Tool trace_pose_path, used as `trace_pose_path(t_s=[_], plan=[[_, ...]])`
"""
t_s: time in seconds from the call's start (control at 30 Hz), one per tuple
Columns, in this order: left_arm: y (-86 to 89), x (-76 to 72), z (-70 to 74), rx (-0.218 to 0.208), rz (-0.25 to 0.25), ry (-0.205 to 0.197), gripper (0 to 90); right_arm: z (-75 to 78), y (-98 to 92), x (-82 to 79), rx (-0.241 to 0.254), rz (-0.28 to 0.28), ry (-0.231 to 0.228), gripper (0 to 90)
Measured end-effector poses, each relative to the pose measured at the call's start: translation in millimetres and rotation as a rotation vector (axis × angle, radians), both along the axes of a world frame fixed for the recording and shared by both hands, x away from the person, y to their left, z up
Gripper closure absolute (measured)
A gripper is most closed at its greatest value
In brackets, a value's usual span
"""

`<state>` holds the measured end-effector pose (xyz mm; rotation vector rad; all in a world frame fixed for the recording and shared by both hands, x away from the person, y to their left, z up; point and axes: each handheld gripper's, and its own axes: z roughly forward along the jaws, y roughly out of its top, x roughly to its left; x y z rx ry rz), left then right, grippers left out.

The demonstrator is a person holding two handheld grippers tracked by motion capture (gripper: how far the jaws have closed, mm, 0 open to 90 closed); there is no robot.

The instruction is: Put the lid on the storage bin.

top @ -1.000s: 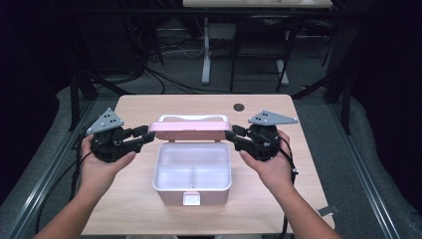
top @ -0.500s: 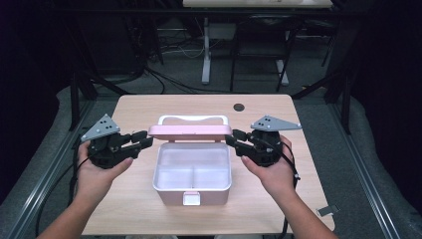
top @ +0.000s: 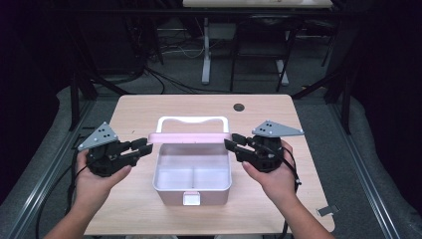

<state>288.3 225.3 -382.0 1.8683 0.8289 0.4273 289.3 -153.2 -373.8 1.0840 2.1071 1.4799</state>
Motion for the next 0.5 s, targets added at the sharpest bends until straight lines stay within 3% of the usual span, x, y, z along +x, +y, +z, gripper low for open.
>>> trace_pose_path(t_s=[0.5], plan=[[3.0,-9.1,-11.1,-0.014,-0.007,0.015,68.2,-10.1,-2.2,-10.3,0.009,0.015,0.001,66.7]])
